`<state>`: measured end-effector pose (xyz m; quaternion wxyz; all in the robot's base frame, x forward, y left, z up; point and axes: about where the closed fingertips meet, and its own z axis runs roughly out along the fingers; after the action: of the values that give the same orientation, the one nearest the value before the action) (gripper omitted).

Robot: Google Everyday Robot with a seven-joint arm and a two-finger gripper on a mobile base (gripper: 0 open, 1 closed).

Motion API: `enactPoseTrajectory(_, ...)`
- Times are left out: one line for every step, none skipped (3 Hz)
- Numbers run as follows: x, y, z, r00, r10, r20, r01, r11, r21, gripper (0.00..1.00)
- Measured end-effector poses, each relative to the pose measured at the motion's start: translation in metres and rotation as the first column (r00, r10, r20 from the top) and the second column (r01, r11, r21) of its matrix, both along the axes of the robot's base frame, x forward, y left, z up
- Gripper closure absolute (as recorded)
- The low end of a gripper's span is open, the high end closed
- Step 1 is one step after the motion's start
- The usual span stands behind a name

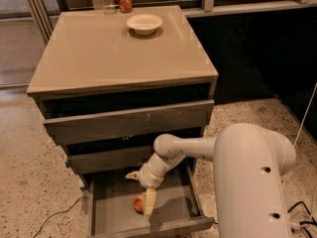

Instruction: Pick orange from bottom drawer and place on counter

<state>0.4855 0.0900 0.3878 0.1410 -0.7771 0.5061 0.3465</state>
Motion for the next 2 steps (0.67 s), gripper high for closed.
enactPoseTrajectory(-0.0035,0.0008,0.0017,0.9981,-0.015,0.061,0.017,0.999,-0.031,0.00)
enactPoseTrajectory(-0.0110,0.0032,0.0024,0.9855,-0.042,0.165,0.055,0.996,-0.073,0.00)
